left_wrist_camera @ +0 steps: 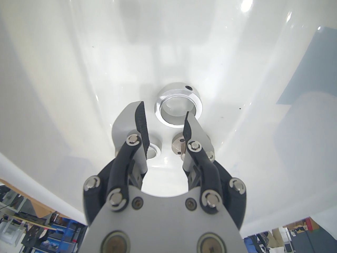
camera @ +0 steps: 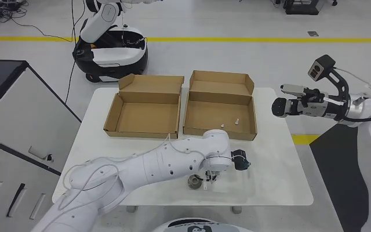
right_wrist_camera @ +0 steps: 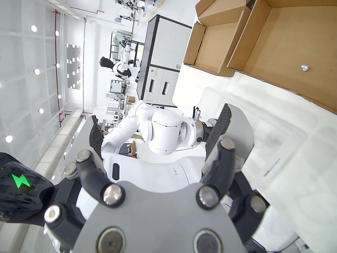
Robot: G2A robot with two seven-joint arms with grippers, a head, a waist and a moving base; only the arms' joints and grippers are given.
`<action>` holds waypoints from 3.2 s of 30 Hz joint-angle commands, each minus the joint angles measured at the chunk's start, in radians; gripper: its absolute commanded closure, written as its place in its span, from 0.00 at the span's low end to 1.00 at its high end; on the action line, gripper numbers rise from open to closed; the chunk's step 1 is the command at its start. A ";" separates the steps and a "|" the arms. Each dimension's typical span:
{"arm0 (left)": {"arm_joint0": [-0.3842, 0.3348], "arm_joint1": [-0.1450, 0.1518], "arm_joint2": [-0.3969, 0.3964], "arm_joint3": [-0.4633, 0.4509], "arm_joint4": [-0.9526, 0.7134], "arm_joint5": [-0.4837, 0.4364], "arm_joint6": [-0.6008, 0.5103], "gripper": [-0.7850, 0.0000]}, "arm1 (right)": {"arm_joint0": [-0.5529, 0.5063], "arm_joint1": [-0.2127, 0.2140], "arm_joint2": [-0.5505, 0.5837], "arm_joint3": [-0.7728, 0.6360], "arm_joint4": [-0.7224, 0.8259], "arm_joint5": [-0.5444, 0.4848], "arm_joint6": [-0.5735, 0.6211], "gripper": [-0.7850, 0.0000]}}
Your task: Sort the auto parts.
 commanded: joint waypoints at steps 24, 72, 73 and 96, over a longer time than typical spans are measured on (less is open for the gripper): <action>0.015 -0.031 -0.002 0.057 0.015 -0.017 0.000 0.66 | 0.000 0.000 0.000 0.000 0.000 0.000 0.000 0.00; -0.167 0.140 -0.074 -0.253 -0.141 0.108 0.000 1.00 | 0.000 0.000 0.000 0.000 0.000 0.000 0.000 0.00; -0.173 0.153 -0.081 -0.274 -0.151 0.119 0.000 1.00 | 0.000 0.000 0.000 0.000 0.000 0.000 0.000 0.00; 0.326 0.404 -0.571 -0.447 -0.359 -0.180 0.386 1.00 | 0.000 0.000 0.000 0.000 0.000 0.000 0.000 0.00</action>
